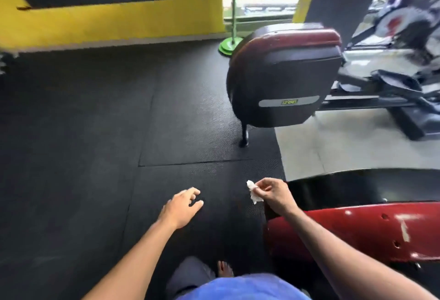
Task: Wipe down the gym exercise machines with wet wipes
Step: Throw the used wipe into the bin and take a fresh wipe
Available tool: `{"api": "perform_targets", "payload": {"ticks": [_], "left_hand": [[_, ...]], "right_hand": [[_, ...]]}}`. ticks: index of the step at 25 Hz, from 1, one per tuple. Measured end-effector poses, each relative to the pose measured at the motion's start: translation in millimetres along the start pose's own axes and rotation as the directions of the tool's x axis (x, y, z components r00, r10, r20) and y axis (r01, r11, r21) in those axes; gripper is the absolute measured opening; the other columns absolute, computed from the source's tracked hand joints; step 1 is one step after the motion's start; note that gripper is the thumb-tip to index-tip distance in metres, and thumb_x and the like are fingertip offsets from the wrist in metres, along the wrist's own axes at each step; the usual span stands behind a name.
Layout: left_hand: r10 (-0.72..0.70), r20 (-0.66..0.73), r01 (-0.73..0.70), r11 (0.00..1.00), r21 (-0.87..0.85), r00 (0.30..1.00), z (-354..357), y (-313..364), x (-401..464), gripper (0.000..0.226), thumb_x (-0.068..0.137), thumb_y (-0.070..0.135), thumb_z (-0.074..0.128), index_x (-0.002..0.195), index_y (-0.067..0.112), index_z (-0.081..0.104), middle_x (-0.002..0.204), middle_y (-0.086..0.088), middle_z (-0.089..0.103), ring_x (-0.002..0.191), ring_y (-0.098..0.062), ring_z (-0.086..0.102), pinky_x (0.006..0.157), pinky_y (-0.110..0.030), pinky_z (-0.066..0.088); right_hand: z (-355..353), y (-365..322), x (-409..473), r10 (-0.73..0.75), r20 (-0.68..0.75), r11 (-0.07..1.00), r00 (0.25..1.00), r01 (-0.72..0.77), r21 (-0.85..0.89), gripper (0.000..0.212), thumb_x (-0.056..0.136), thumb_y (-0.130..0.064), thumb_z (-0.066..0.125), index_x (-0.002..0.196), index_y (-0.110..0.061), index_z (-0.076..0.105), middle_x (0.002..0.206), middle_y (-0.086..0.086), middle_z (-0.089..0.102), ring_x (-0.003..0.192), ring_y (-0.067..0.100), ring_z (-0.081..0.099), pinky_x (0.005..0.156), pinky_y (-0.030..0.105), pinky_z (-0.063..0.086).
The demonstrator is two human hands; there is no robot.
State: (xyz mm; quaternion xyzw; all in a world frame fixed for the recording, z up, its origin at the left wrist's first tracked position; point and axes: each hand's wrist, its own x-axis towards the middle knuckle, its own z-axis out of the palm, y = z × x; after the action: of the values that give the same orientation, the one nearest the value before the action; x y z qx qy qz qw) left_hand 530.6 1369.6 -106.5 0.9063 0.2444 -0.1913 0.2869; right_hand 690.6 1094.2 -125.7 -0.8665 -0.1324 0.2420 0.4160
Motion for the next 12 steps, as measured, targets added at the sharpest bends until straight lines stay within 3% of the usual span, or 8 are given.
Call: {"api": "perform_targets", "payload": {"ticks": [6, 9, 12], "left_hand": [[0.281, 0.131, -0.299, 0.944, 0.14, 0.951, -65.4, 48.0, 174.4, 0.034, 0.096, 0.055, 0.059, 0.128, 0.043, 0.059, 0.12, 0.021, 0.066, 0.108, -0.004, 0.064, 0.097, -0.037, 0.054], [0.371, 0.191, -0.403, 0.899, 0.172, 0.909, -103.5, 83.2, 255.3, 0.034, 0.097, 0.052, 0.062, 0.128, 0.041, 0.061, 0.117, 0.02, 0.066, 0.106, -0.005, 0.065, 0.094, -0.035, 0.054], [0.461, 0.29, -0.53, 0.813, 0.242, 0.839, -126.1, 139.9, 328.1, 0.033, 0.098, 0.051, 0.062, 0.128, 0.04, 0.06, 0.115, 0.02, 0.065, 0.102, -0.003, 0.065, 0.092, -0.034, 0.053]], "right_hand": [[-37.3, -15.0, 98.9, 0.107, -0.243, 0.994, 0.964, -0.095, 0.06, 0.006, 0.084, -0.018, 0.082, 0.081, -0.02, 0.078, 0.067, -0.012, 0.072, 0.061, -0.005, 0.064, 0.063, 0.016, 0.048], [-61.6, -24.4, 129.2, 0.187, -0.383, 0.982, 0.905, -0.171, 0.075, 0.014, 0.084, -0.014, 0.081, 0.078, -0.025, 0.075, 0.069, -0.014, 0.071, 0.065, 0.0, 0.066, 0.062, 0.013, 0.048], [-90.4, -29.9, 147.6, 0.271, -0.526, 0.961, 0.807, -0.258, 0.1, 0.004, 0.083, -0.021, 0.081, 0.082, -0.022, 0.077, 0.077, -0.011, 0.074, 0.071, 0.004, 0.069, 0.067, 0.02, 0.052]]}}
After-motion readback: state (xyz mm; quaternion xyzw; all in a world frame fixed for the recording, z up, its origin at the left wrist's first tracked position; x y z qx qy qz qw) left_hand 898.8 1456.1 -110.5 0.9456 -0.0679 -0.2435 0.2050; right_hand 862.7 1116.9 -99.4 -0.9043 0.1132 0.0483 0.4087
